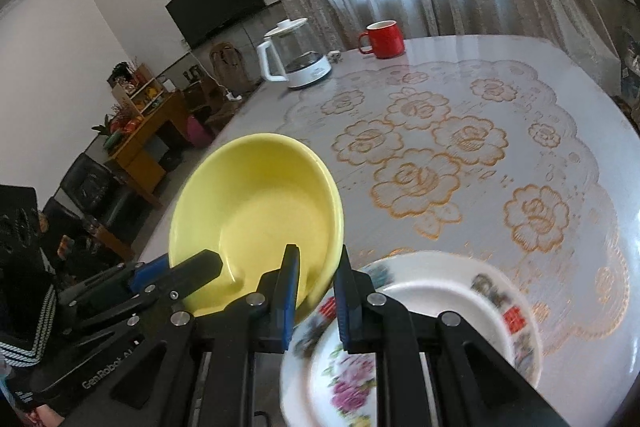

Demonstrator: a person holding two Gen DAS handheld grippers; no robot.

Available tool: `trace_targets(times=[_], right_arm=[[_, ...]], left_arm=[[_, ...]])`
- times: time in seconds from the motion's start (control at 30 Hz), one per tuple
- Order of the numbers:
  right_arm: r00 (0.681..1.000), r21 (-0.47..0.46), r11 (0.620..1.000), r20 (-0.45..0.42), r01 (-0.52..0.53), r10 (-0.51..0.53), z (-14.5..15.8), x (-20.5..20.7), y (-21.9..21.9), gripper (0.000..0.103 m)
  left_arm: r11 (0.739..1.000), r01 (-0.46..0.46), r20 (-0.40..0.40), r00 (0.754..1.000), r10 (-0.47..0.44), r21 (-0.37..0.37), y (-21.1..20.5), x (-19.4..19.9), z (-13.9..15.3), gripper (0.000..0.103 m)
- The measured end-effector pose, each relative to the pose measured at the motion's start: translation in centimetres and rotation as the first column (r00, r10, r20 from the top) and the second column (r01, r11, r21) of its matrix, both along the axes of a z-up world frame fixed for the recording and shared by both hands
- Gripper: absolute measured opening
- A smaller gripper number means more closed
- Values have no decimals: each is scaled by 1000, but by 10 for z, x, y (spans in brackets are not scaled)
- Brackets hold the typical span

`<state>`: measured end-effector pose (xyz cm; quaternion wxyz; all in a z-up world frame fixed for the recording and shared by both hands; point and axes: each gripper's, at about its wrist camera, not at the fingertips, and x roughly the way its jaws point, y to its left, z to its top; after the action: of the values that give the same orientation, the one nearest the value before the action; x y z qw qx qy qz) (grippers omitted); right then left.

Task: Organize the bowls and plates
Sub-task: 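Lift the yellow bowl with the right tool and carry it over the plates, then lower the yellow bowl into the steel basin with the right tool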

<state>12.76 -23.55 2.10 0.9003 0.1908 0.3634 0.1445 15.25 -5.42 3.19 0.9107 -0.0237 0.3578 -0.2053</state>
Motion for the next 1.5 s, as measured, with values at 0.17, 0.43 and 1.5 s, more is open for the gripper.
trace_targets(times=[0.17, 0.43, 1.5], right_arm=[[999, -4, 1000, 30, -29, 29, 6, -19, 20, 15], [995, 22, 995, 28, -101, 101, 0, -31, 55, 17], [970, -52, 979, -157, -196, 186, -52, -24, 129, 18]], left_arm=[[998, -19, -8, 1000, 18, -62, 29, -24, -5, 21], [996, -71, -19, 997, 70, -54, 65, -49, -14, 21], [985, -158, -124, 978, 165, 67, 105, -50, -73, 26]])
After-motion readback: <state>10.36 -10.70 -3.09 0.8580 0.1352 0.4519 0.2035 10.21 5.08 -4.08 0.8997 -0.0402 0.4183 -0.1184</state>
